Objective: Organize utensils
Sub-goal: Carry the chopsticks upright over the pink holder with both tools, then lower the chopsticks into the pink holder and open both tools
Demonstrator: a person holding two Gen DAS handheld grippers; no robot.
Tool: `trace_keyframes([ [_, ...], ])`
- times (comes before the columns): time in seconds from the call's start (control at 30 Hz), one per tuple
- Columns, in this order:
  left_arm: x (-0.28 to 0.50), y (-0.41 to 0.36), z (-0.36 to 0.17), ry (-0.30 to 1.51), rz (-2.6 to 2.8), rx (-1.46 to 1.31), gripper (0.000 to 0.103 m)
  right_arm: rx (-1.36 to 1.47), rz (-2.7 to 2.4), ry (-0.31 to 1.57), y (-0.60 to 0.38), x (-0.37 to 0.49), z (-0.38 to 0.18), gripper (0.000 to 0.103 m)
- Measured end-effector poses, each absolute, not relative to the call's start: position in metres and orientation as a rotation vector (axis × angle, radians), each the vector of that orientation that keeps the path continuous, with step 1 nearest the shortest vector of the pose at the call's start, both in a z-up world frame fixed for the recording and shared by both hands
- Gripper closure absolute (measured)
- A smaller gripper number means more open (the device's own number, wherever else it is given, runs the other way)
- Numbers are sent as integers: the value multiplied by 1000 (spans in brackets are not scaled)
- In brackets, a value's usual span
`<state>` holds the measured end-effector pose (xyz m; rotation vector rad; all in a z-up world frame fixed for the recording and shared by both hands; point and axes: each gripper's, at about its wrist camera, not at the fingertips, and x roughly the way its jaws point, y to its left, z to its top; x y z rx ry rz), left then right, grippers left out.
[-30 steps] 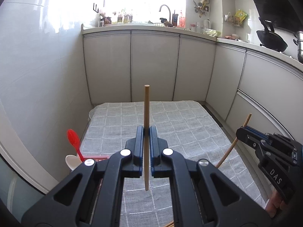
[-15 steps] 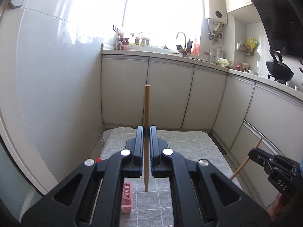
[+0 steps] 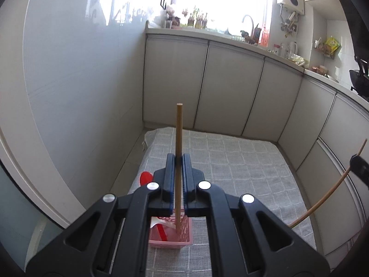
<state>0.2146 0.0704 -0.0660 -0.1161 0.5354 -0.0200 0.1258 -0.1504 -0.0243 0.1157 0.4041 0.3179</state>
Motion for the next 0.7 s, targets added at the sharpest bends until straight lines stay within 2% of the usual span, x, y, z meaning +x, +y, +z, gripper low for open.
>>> trace_keyframes([
  [0.3, 225, 71, -83, 641, -32, -121, 96, 141, 390, 430, -126, 135, -13, 98],
  [0.37, 219, 73, -81, 635, -29, -125, 88, 147, 405, 439, -120, 138, -10, 98],
  [0.43, 214, 77, -73, 612, -34, -138, 70, 152, 420, 445, -114, 141, -6, 98],
  [0.6, 193, 94, -63, 576, -14, -181, 57, 174, 464, 457, -98, 150, 5, 98],
  [0.7, 187, 105, -61, 571, 12, -198, 54, 176, 477, 469, -85, 164, 10, 98],
])
